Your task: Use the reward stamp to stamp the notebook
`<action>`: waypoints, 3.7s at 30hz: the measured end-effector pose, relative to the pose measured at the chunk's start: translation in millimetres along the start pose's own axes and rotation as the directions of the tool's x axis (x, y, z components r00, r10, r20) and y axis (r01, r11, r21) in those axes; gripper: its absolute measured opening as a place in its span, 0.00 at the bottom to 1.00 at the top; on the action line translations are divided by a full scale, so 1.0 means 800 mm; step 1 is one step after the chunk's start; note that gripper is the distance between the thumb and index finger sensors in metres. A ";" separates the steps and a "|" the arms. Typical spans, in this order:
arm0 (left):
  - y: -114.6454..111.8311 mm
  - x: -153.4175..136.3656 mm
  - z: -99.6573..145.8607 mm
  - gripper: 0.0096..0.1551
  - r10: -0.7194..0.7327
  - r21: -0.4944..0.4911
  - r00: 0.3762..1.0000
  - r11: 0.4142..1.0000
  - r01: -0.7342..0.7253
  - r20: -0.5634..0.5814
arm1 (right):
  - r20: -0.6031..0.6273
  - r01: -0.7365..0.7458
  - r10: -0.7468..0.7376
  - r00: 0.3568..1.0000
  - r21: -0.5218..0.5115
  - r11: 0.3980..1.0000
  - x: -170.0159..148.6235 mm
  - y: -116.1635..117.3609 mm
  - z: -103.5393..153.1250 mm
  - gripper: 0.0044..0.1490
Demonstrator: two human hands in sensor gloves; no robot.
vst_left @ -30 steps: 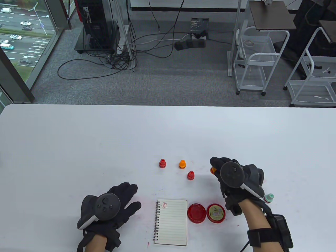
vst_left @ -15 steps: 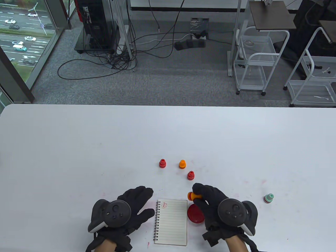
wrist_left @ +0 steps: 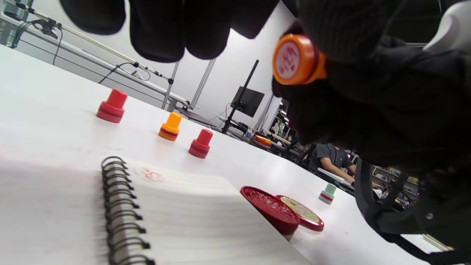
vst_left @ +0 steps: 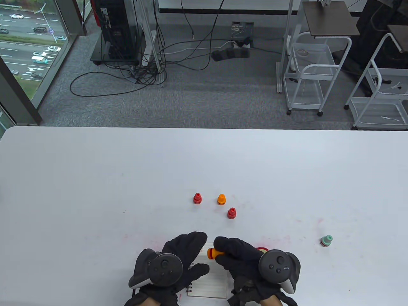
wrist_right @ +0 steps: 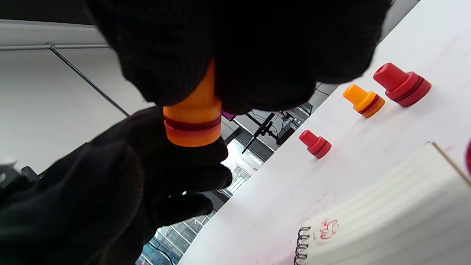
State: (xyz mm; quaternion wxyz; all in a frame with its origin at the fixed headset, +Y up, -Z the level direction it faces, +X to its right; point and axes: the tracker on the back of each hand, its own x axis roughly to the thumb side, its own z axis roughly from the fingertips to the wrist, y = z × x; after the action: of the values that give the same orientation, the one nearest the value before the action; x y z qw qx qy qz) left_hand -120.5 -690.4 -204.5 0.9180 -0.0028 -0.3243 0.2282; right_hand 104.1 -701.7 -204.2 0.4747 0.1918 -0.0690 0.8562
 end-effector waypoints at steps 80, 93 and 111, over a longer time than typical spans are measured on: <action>0.048 -0.090 0.041 0.52 -0.046 -0.019 0.968 0.999 0.042 -0.247 | -0.033 -0.509 0.511 0.859 0.063 0.859 -0.020 -0.020 0.006 0.27; 0.048 -0.090 0.044 0.51 -0.050 -0.023 0.964 0.999 0.045 -0.261 | 0.023 -0.684 0.709 0.705 0.283 0.672 -0.039 0.019 0.001 0.26; 0.046 -0.088 0.043 0.51 -0.051 -0.047 0.963 0.998 0.040 -0.265 | -0.011 -0.697 0.741 0.672 0.330 0.637 -0.034 0.022 -0.008 0.25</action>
State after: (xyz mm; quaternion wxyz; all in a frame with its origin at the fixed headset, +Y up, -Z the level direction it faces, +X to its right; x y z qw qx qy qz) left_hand -204.7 -692.2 -224.8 0.9580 -0.0451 -0.2029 0.1978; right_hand 100.7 -730.7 -219.3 0.0630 0.1547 0.0253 0.9856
